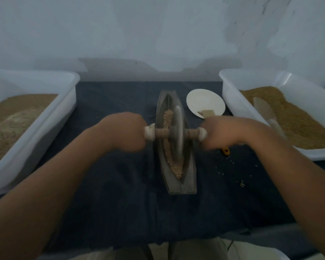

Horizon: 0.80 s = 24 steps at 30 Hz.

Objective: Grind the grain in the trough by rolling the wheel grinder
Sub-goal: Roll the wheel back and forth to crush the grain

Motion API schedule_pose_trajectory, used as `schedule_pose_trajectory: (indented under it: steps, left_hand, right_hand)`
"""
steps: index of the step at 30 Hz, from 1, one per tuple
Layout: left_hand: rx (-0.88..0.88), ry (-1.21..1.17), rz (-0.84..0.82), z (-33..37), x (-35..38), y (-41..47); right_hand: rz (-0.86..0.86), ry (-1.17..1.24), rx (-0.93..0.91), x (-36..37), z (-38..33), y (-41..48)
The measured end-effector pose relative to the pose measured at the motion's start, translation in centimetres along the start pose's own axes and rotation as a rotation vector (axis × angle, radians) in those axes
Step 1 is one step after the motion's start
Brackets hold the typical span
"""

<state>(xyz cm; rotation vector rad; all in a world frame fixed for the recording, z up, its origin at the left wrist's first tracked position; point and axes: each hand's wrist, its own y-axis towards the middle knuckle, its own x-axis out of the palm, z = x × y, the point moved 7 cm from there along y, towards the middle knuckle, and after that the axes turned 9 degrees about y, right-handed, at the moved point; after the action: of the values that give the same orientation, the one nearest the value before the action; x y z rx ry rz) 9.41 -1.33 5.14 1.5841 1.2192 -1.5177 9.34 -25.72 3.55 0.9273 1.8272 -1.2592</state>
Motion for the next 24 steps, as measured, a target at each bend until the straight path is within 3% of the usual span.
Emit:
schedule_pose_trajectory:
  steps: [2,4,9,11,13,17,19,21,24]
  left_hand:
    - [0.086,0.026,-0.052,0.6,1.0,-1.6]
    - [0.042,0.026,0.013,0.4,1.2,-1.6]
    - [-0.244,0.017,0.256,-1.8,-0.4,2.6]
    - [-0.275,-0.042,0.249,-2.4,-0.4,3.7]
    - [-0.229,-0.100,0.167,-2.4,0.5,3.6]
    - [0.017,-0.089,-0.037,-0.6,1.5,0.4]
    - [0.093,-0.101,-0.088,0.1,1.6,-1.3]
    - [0.107,-0.060,-0.068,0.6,1.4,-1.6]
    - [-0.002,0.029,0.067,0.2,0.0,0.5]
  right_hand:
    - [-0.103,0.085,-0.019,1.5,0.0,-2.3]
    - [-0.048,0.051,-0.020,1.6,0.1,-2.2]
    - [0.577,-0.237,-0.008,-3.4,-0.5,2.7]
    - [0.702,-0.309,-0.044,-4.9,-1.6,3.2]
    - [0.649,-0.320,-0.060,-5.3,-2.3,3.1]
    - [0.006,-0.088,-0.012,-1.1,-1.5,0.0]
    - [-0.161,0.043,-0.001,0.6,-1.2,-2.4]
    - [-0.184,0.086,-0.002,1.5,-0.8,-3.0]
    - [0.103,-0.011,0.024,0.2,-0.1,-0.3]
